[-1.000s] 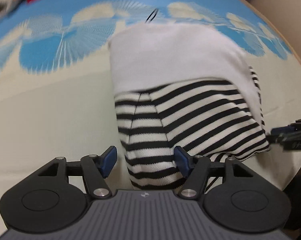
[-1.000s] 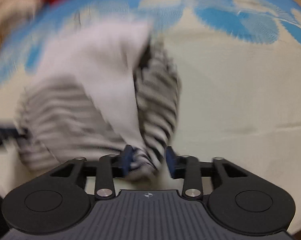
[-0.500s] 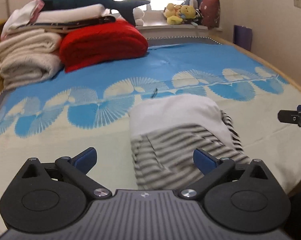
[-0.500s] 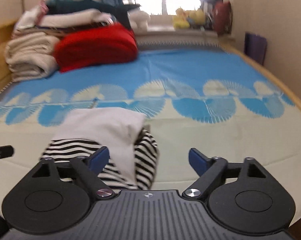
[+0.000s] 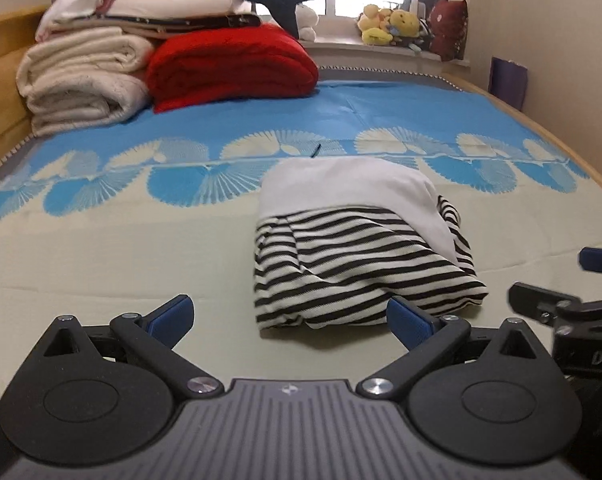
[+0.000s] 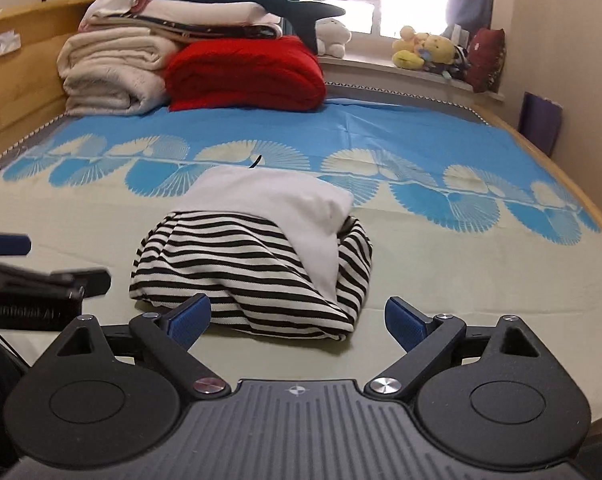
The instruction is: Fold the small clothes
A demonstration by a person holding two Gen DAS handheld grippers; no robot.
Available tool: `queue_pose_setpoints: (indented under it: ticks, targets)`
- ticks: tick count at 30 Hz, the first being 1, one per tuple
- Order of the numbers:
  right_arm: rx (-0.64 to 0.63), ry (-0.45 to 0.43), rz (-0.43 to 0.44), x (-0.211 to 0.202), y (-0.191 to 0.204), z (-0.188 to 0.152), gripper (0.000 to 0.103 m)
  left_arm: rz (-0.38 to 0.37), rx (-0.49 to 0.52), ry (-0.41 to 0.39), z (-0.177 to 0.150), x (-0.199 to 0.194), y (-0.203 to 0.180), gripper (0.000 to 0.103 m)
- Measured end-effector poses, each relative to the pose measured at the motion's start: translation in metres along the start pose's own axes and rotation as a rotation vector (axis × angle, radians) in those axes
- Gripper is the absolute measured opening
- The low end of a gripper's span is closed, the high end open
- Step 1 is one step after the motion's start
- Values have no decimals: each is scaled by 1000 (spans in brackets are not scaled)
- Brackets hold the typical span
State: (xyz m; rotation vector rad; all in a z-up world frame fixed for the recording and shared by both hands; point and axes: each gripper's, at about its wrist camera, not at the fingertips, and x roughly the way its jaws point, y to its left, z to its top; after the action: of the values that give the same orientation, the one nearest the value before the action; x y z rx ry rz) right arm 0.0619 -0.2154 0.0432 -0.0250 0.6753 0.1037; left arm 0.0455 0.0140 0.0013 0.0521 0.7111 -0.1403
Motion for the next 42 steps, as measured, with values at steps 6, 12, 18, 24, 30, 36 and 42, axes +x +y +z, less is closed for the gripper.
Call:
queue_pose_setpoints:
  ticks: [6,12,18,24,30,36,42]
  targets:
    - [12,5,-1,8,5,2,94,-16,23,1,-1,4,-3,102]
    - [36,21,-6,13,4,3,94,-31,7,-6,-1,5,1,102]
    - [44,24,-14,14,1,3,94,-37,12,-5,-2,5,-1,102]
    - [58,29,-12,15,1,4,94,-38,10,-6,-2,5,0,102]
    - [65,36,-8,18,2,4,94,-35,8,-4,-1,6,0,102]
    - [73,42,-8,19,0,5,94,-42,0,2,0,8,2,102]
    - [74,43,-8,19,-1,5,94,-42,-1,3,0,8,1,102]
